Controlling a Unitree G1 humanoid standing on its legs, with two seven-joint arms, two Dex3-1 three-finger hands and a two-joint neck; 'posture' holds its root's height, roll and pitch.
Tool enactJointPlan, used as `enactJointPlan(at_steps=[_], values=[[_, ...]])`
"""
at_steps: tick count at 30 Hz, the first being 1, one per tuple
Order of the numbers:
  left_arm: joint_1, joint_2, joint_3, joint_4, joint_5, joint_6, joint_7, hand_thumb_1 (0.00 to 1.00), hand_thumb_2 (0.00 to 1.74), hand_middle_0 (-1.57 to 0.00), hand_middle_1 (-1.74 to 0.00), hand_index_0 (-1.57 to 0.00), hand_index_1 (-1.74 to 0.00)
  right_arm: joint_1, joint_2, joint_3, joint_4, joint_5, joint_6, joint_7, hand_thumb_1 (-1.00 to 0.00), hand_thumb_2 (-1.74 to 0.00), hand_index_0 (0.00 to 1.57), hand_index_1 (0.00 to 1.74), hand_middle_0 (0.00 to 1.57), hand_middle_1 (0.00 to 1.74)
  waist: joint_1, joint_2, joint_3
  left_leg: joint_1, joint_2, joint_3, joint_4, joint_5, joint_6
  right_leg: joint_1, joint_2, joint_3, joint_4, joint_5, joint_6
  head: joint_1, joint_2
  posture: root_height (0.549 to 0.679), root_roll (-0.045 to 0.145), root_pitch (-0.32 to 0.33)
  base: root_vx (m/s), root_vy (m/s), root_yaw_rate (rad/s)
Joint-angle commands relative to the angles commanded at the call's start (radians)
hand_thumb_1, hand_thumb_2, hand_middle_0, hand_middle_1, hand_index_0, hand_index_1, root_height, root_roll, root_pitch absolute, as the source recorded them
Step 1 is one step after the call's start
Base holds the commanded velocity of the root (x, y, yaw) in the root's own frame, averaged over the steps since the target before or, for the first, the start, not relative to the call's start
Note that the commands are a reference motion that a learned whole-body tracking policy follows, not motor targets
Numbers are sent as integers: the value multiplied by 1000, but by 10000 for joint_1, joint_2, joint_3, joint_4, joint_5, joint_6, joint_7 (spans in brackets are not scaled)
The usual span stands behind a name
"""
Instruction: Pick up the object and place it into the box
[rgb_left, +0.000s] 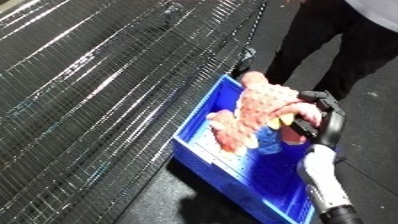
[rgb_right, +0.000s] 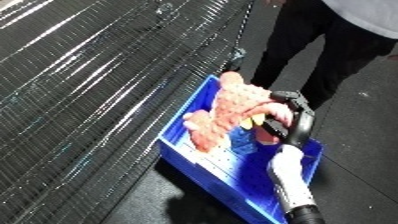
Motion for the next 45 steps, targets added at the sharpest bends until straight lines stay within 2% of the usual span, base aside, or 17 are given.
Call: enactJointPlan(at_steps=[7,13,20,23,28,32,36,42,45], values=[[72,73,73,-22,124,-58,-1,1000,1740,-1570,-1740,-1570,-1740,20,-139,21,358,-338,169,-149,0,0,0,0,0,0,65,48,-49,65,28,64,-140,47,-12,25,19,5,-90,-50,9,-10,-22,632,105,-197,4,-10,-21],[145,96,214,-81,154,-83,10,1000,1740,-1570,-1740,-1570,-1740,70,12,78,502,-269,112,-104,0,0,0,0,0,0,148,27,-78,84,58,77,-183,72,-24,41,44,-7,-108,-96,16,-65,-48,633,105,-195,5,-16,-9],[258,119,433,-143,136,-18,1,1000,1740,-1570,-1740,-1570,-1740,177,288,272,662,259,-47,300,0,0,0,0,0,0,317,-75,-116,61,82,51,-214,116,-49,64,68,-41,-138,-127,18,-434,-175,633,104,-195,1,-10,18],[347,54,681,-190,49,43,15,1000,1740,-1570,-1740,-1570,-1740,298,550,601,434,656,-104,827,0,0,0,0,0,0,440,-158,-140,39,89,-2,-228,158,-64,71,94,-95,-125,-138,21,-934,-276,633,102,-195,-16,-12,73],[535,-130,1160,-199,-76,150,65,1000,1740,-1570,-1740,-1570,-1740,506,1173,1262,-283,2217,-283,2161,0,0,0,0,0,0,697,-366,-200,-7,71,-165,-254,219,-81,114,135,-192,-114,-121,18,-1973,-345,634,94,-194,-27,-19,137],[704,-265,1566,-374,-335,171,96,1000,1740,-1570,-1740,-1570,-1740,687,1382,1649,-765,2606,-166,2775,0,0,0,0,0,0,935,-509,-195,-83,48,-307,-235,271,-90,119,154,-271,-64,-103,21,-2581,-237,633,88,-195,-37,-11,146],[896,-376,1943,-772,-743,111,134,1000,1740,-1570,-1740,-1570,-1740,789,1552,1997,-1323,2396,8,3041,0,0,0,0,0,0,1216,-668,-163,-192,35,-465,-156,294,-83,125,163,-361,2,-80,23,-3407,-190,632,80,-198,-39,-8,131],[946,-475,2396,-1059,-665,99,409,1000,1740,-1570,-1740,-1570,-1740,776,1603,2732,-1932,1229,503,3174,0,0,0,0,0,0,1716,-956,-151,-359,13,-733,-36,308,-51,203,172,-518,56,-57,25,-5168,-308,632,67,-202,-47,-8,143],[884,-549,2568,-1037,-496,123,553,1000,1740,-1570,-1740,-1570,-1740,672,1670,3192,-2101,749,732,3267,0,0,0,0,0,0,1943,-1073,-192,-406,-13,-848,25,296,-31,259,165,-586,94,-80,17,-6743,-233,632,63,-203,-30,-4,134]])
